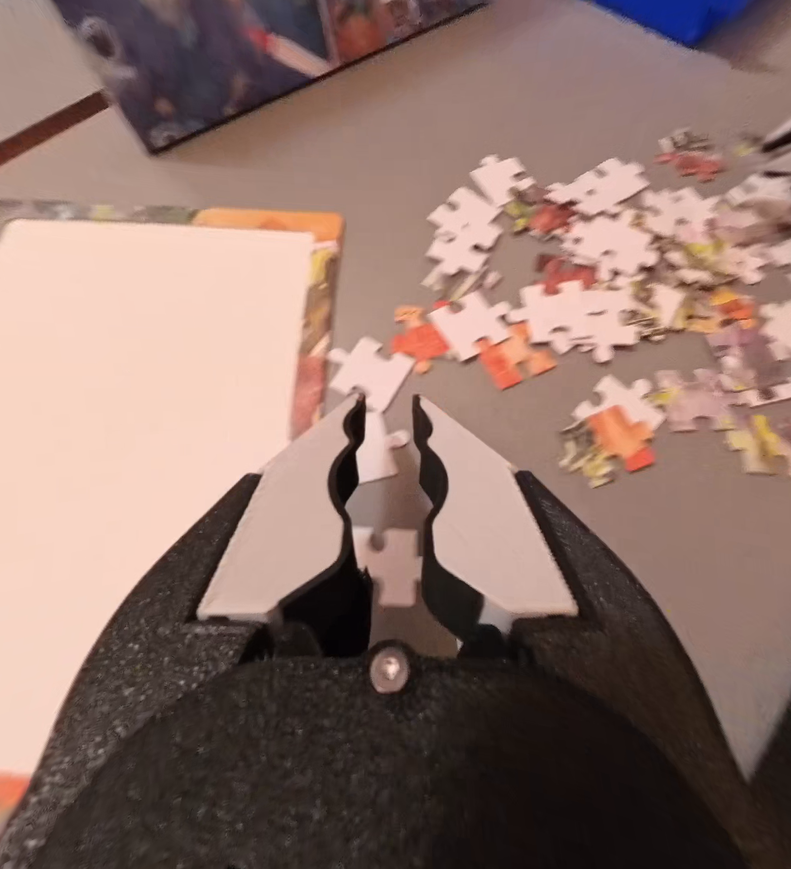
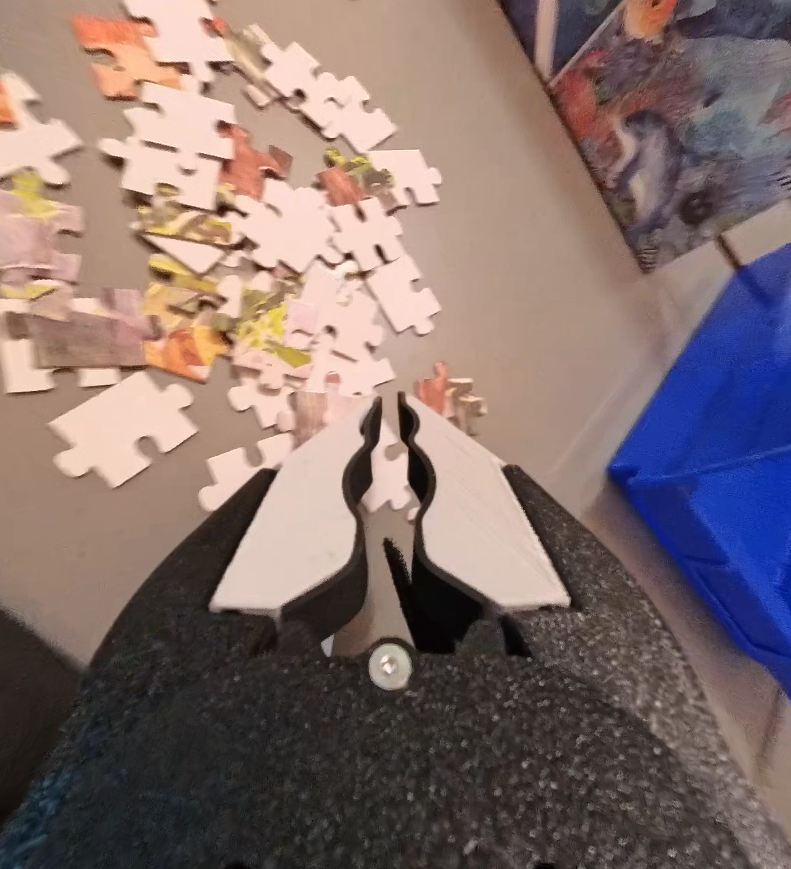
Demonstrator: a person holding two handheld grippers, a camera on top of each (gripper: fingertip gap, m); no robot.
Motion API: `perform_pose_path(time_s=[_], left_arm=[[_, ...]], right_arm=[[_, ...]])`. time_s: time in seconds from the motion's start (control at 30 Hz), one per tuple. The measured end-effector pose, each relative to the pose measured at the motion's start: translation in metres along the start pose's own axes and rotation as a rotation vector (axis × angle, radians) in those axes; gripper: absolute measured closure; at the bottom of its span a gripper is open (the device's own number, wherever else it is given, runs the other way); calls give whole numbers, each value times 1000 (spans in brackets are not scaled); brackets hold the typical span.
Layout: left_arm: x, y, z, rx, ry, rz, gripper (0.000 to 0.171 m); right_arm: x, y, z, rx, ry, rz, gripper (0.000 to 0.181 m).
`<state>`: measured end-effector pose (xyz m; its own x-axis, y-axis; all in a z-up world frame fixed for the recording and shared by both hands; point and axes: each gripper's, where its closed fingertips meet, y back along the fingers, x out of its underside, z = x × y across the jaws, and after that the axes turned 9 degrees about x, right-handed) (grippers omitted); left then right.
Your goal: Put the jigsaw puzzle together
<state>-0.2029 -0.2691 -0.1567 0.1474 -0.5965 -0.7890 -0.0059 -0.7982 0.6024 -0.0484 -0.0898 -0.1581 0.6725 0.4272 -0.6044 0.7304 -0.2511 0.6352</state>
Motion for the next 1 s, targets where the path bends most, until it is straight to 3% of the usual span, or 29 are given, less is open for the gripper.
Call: perform_pose_path(time_s=[0.07,0.2,0.3,0.33,0.4,0.47,0.53,0.63,0.73,0.8,0.83,0.93,1.0], left_arm=[[26,19,35,-107,-22,62,153],[44,22,45,-89,-26,120,153],[37,23,38,-76,-72,115,155],[35,27,36,-66,-79,101,166],[36,34,25,4,-74,101,171],[43,41,23,24,-79,139,171],[55,45,21,48,-86,178,171],[63,42,11,109,-37,167,171],[60,38,2,149,-9,170,171],[54,27,-13,183,-25,166,171],[49,19,-24,205,-37,165,171],[35,-6,-56,190,-123,184,171],[27,-17,-71,178,-153,181,171]], right_arm=[[3,19,47,-285,-35,11,170],[-29,57,140,-692,27,-108,171],[-37,67,164,-793,160,-121,181],[-31,72,170,-875,166,-63,181],[-19,70,171,-962,122,119,181],[-23,58,160,-938,86,143,181],[-30,24,126,-679,135,64,181],[-32,7,82,-402,191,17,181],[-42,37,101,-566,109,-79,181],[-38,57,130,-744,89,-59,181],[-34,57,139,-762,102,-33,181],[-30,36,133,-627,171,-29,181],[-24,14,94,-416,192,22,181]])
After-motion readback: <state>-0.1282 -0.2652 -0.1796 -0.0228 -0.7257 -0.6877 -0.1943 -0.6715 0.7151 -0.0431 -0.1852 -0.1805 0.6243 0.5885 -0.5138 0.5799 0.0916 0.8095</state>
